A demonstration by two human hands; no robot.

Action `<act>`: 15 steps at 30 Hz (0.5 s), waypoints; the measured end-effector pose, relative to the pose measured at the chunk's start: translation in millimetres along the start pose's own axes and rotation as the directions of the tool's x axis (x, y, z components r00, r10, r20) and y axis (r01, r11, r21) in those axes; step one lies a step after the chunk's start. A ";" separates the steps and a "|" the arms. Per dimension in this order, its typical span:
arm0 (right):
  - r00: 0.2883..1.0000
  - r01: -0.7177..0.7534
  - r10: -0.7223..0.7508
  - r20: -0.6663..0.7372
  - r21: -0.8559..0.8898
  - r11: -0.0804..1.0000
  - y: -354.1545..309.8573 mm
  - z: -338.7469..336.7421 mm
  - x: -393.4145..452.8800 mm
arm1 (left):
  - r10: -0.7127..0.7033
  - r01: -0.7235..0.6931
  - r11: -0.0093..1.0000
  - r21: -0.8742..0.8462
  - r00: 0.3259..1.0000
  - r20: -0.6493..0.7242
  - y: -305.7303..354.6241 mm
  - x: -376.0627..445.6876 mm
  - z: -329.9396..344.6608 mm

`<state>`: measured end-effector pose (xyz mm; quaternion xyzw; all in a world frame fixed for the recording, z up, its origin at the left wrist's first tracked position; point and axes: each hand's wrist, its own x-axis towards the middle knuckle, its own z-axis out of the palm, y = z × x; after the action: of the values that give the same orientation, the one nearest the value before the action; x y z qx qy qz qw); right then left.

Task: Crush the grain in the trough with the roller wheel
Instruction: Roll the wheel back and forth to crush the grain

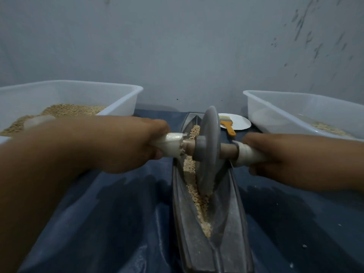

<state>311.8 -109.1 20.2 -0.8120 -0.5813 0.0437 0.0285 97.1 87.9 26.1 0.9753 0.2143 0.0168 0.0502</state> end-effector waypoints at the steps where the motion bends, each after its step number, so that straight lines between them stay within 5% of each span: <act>1: 0.999 0.008 -0.009 0.046 0.028 1.000 1.5 -2.9 -2.1 | 0.007 -0.007 1.000 -0.007 1.000 0.004 0.7 -1.8 -2.0; 4: 1.000 -0.026 0.025 0.012 0.036 0.999 1.2 1.4 5.2 | 0.017 -0.019 1.000 -0.023 0.997 -0.081 4.7 4.4 1.4; 7: 0.963 -0.028 0.008 -0.270 -0.068 0.997 -2.2 17.9 21.2 | 0.024 0.001 0.994 0.106 0.973 -0.230 3.5 15.9 11.7; 9: 0.938 -0.008 -0.032 -0.346 -0.115 0.993 -4.0 20.2 24.9 | 0.001 0.012 0.997 0.071 0.982 -0.191 2.1 16.5 12.8; 15: 0.993 0.068 -0.071 0.090 0.046 0.997 4.2 -12.1 -9.8 | 0.046 -0.044 0.999 -0.032 0.997 0.063 -7.3 -11.2 -13.8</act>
<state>313.8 -119.7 32.1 -0.7877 -0.6088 0.0920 0.0207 83.1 91.1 38.9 0.9791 0.1903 -0.0100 0.0713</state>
